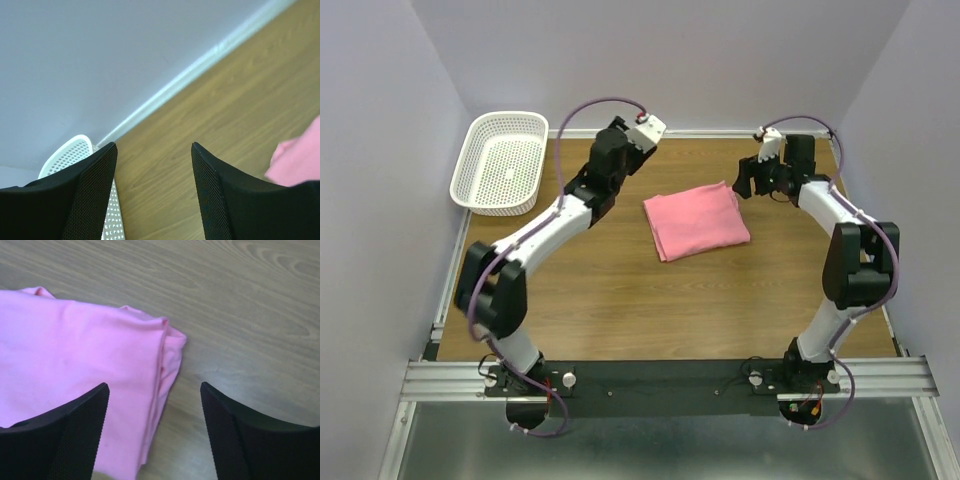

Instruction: Fold and stack the t-shirts

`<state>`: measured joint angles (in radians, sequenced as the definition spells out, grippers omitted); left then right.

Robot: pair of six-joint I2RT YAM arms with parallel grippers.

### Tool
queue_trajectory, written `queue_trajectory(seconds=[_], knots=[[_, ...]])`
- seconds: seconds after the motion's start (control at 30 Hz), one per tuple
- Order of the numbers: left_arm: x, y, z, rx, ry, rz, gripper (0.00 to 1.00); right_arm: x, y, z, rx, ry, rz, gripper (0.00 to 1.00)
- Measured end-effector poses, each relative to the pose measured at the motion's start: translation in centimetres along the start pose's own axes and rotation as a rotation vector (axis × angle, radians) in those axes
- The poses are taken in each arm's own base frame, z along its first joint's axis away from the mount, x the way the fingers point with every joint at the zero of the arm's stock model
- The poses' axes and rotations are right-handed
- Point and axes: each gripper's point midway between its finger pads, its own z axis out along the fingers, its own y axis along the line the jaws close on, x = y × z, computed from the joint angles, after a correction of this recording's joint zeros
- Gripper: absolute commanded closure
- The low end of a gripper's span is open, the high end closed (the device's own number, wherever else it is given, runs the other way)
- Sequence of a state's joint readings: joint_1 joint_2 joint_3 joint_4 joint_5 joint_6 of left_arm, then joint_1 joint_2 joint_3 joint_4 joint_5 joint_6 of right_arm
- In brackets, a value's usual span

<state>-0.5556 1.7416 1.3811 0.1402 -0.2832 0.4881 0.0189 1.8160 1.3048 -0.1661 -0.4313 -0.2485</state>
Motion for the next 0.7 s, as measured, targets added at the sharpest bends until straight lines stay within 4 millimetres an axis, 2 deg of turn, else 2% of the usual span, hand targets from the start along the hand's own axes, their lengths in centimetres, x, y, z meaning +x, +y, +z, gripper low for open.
queue_trajectory(seconds=[0.03, 0.1, 0.17, 0.2, 0.3, 0.43, 0.53, 0.6, 0.7], knots=[[-2.0, 1.5, -1.9, -0.025, -0.054, -0.064, 0.31, 0.0, 0.2, -0.3, 0.000, -0.005, 0.022, 0.14], [-4.0, 3.0, -4.5, -0.041, -0.117, -0.148, 0.31, 0.3, 1.1, -0.9, -0.009, -0.013, 0.088, 0.13], [-5.0, 3.9, -7.5, -0.036, -0.170, -0.232, 0.31, 1.2, 1.8, -0.7, -0.030, 0.003, 0.153, 0.13], [-5.2, 3.9, -8.3, -0.026, -0.190, -0.262, 0.31, 1.8, 2.0, -0.5, -0.039, 0.016, 0.182, 0.12], [-2.7, 1.9, -11.7, 0.043, -0.190, -0.340, 0.31, 3.9, 2.7, 0.7, -0.067, 0.068, 0.270, 0.12], [1.3, -1.1, -14.9, 0.135, -0.148, -0.410, 0.31, 6.6, 2.7, 2.6, -0.078, 0.140, 0.348, 0.13], [2.4, -2.1, -17.4, 0.176, -0.160, -0.464, 0.31, 7.7, 2.6, 3.8, -0.087, 0.178, 0.384, 0.18], [2.3, -2.1, -18.5, 0.186, -0.183, -0.491, 0.31, 7.1, 2.3, 4.4, -0.094, 0.168, 0.389, 0.28], [2.0, -1.7, -20.1, 0.189, -0.225, -0.525, 0.31, 6.5, 2.2, 5.3, -0.111, 0.162, 0.392, 0.29]])
